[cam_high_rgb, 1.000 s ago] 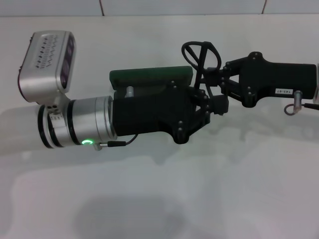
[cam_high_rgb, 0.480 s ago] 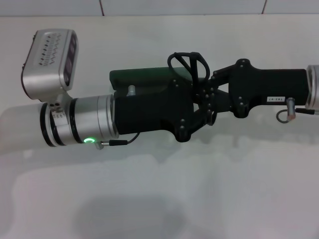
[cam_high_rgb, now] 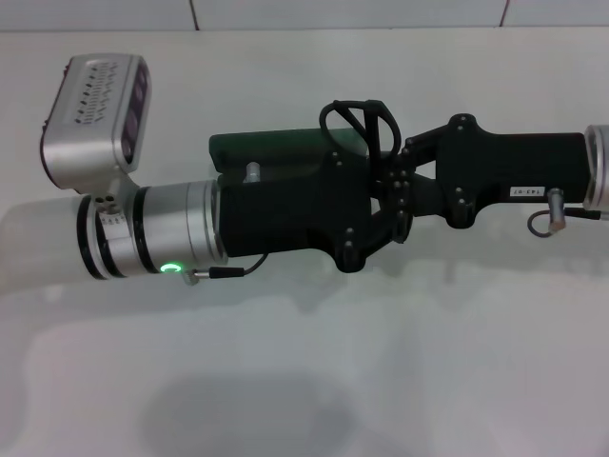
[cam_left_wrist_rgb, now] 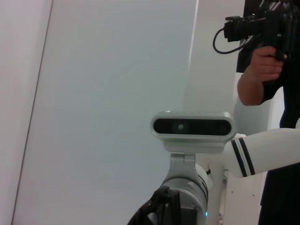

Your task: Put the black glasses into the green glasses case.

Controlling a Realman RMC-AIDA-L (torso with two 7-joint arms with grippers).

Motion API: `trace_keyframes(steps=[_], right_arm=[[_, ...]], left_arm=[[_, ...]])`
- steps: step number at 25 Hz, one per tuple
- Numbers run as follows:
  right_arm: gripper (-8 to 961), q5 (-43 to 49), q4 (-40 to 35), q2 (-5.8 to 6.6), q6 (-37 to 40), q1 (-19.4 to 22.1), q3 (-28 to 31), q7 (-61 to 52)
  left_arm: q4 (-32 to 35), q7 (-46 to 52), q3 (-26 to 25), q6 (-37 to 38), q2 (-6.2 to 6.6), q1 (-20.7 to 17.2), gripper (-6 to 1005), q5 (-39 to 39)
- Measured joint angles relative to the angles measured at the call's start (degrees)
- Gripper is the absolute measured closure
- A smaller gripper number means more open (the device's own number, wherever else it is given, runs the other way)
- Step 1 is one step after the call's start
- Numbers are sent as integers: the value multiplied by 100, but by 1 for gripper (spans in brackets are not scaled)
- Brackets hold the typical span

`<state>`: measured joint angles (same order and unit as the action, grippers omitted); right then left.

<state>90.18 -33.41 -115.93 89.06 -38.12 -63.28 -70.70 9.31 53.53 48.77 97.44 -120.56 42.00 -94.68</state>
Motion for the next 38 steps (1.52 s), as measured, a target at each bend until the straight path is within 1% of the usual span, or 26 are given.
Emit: trace_keyframes(steps=[3,6,14,17,21,24,28,31,33,38], right_arm=[[868,-9,2,-6,-47,28,42,15],[866,-78,2,16,-112,69,77,60],[860,-103,-128,31,-389,135,94,134],[858,-104,-233,21,-637,145,78,221],[855,-65,-380,8,-911,50,-102,387],[853,-50,-472,16,-1157,-105,-465,564],[850,-64,-499,-18,-1726,-309,-1089,846],[848,-161,-506,-30,-2277,-400,-1585,874],[846,-340,-527,-29,-2714,-463,-2040,882],[843,-824,-644,-29,-3708,-596,-3034,1013]], left_arm=[[4,2,-32,-10,3,-7,980,15],[10,2,-32,-11,25,-48,980,57],[94,1,2,22,57,-276,979,-46],[253,0,54,20,75,-471,979,-201],[684,1,79,-153,112,-988,978,-432],[996,7,75,-491,149,-1433,978,-464],[1244,-64,26,-1082,154,-1811,977,-457],[1311,-124,12,-1471,151,-1946,977,-428],[1327,-133,11,-1688,156,-1997,977,-426],[1336,-133,10,-1907,218,-2110,976,-432]])
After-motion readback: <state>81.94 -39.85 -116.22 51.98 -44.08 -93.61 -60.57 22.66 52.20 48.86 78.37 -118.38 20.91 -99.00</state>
